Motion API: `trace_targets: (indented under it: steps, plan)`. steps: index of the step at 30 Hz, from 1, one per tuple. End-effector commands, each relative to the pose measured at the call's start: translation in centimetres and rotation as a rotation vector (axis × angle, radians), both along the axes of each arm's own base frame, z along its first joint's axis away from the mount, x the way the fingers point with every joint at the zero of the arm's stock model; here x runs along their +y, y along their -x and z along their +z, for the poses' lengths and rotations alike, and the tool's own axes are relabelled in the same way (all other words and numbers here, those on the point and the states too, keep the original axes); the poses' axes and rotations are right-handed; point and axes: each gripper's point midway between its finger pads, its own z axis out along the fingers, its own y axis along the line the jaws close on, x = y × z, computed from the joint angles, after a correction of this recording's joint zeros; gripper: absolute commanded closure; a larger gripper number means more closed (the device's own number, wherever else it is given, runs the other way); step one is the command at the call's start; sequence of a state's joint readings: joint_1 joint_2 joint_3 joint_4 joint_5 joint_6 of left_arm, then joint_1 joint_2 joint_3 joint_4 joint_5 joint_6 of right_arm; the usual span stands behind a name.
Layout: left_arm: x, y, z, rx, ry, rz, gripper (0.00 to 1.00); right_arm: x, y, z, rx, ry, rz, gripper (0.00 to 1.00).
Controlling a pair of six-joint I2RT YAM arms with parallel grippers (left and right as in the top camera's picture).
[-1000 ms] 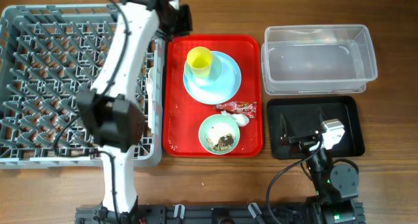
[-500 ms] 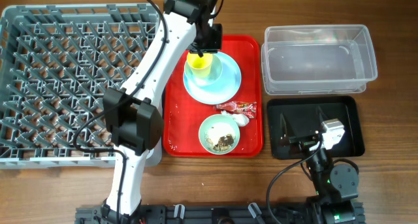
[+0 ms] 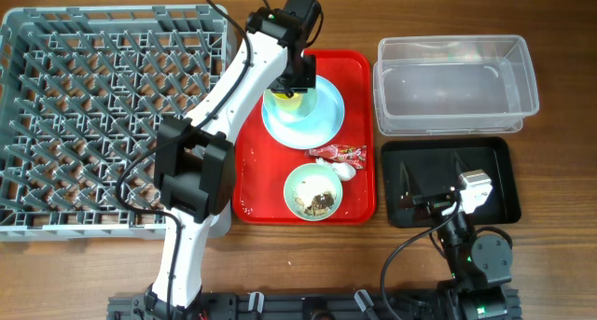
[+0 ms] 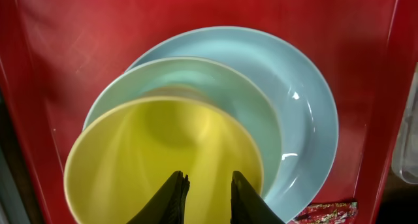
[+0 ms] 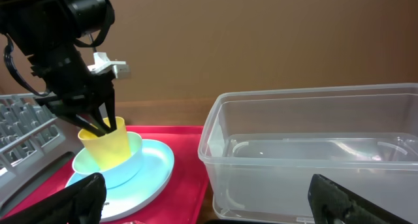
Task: Sort waste into correct bins and load items into the dishwasher rack
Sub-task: 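Move the left gripper over the yellow cup and grasp its rim, then lift the yellow cup and place it in the dish rack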
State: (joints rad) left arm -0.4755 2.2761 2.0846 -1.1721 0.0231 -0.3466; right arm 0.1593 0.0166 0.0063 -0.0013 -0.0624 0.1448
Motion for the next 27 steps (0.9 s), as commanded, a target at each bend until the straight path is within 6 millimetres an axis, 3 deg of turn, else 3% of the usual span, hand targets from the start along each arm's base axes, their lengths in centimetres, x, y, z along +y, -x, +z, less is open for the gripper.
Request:
trace_targets:
  steps: [1, 4, 10, 24, 27]
  plan:
    - [-0.6, -0.1, -0.1, -0.017, -0.004, -0.003, 0.77, -0.1, 0.0, 0.1, -0.006, 0.007, -0.004, 0.0]
    - [-0.7, -0.9, 0.5, -0.052, 0.011, 0.003, 0.78, -0.1, 0.0, 0.1, -0.006, 0.007, -0.004, 0.0]
    - [-0.7, -1.2, 3.9, -0.117, 0.045, 0.007, 0.68, -0.1, 0.0, 0.1, -0.006, 0.007, -0.004, 0.0]
    - [-2.5, 0.6, 3.6, -0.092, 0.031, -0.042, 0.71, -0.1, 0.0, 0.1, -0.006, 0.007, -0.004, 0.0]
    - [-2.1, 0.4, 3.4, -0.106, -0.004, -0.037, 0.72, -0.1, 0.0, 0.1, -0.006, 0.007, -0.004, 0.0]
